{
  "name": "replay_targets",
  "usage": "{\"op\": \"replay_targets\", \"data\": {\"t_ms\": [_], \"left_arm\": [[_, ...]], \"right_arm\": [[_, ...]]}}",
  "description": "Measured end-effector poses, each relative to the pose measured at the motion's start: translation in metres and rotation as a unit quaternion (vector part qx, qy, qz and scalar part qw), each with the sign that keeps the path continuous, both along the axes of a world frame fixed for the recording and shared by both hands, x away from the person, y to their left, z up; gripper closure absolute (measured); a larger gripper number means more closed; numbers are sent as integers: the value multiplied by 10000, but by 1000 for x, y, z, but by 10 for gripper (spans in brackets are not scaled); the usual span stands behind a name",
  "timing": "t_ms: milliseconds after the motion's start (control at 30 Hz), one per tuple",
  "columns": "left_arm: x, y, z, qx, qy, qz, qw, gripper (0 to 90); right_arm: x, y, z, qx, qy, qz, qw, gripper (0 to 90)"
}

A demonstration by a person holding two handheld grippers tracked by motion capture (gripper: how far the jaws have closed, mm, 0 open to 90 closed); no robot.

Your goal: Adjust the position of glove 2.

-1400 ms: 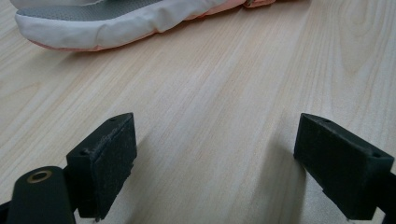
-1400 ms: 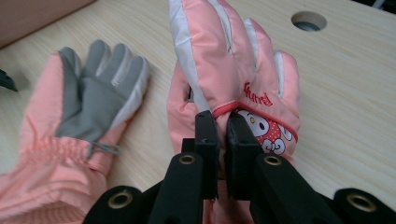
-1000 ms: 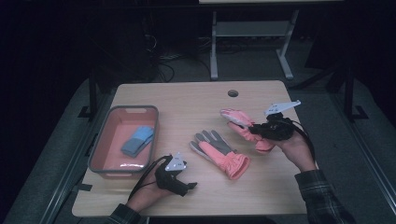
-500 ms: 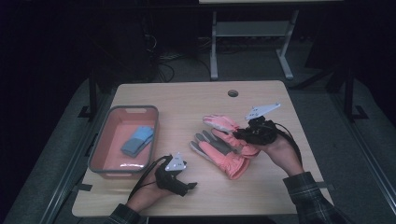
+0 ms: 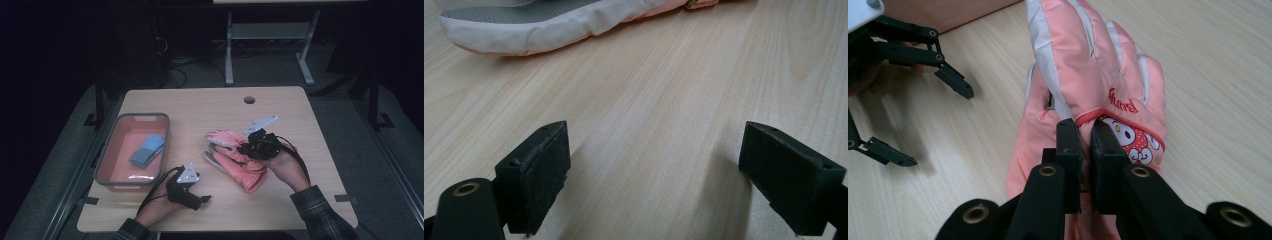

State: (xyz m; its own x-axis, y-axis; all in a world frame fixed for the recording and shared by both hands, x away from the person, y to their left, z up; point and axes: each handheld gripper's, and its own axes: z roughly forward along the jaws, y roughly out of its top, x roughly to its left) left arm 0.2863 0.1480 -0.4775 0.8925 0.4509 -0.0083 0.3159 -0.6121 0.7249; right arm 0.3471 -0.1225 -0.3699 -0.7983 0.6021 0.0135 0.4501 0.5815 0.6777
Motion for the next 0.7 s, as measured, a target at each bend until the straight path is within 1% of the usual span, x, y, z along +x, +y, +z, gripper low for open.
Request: {"op": "replay_targets", "data": {"t_ms": [67, 200, 267, 333, 367, 433, 500, 533, 600, 700], "left_arm": [[0, 0, 0, -17, -5, -1, 10000, 124], [0, 0, 0, -19, -5, -9, 10000, 124], [0, 0, 0, -17, -7, -13, 10000, 124], [0, 0, 0, -15, -7, -14, 10000, 124], [0, 0, 0, -11, -7, -18, 10000, 124], [0, 0, 0, -16, -7, -14, 10000, 124], [0, 0, 0, -18, -7, -13, 10000, 124], [0, 0, 0, -5, -6, -14, 10000, 124], [0, 0, 0, 0, -3, -14, 10000, 124], [1, 0, 0, 27, -9, -30, 10000, 123]], "right_arm": [[0, 4, -1, -32, 33, -17, 10000, 844], [0, 10, -5, -88, 93, 70, 9999, 825], [0, 12, -8, -94, 138, 89, 9998, 793], [1, 13, -9, -45, 160, 112, 9998, 757], [1, 13, -10, -16, 184, 135, 9997, 729], [2, 12, -9, 71, 206, 185, 9996, 643], [1, 11, -6, 178, 261, 168, 9994, 563], [1, 9, -4, 257, 198, 172, 9993, 541], [1, 5, 0, 396, 149, 194, 9989, 515], [0, -3, 6, 537, 56, 181, 9984, 526]]}}
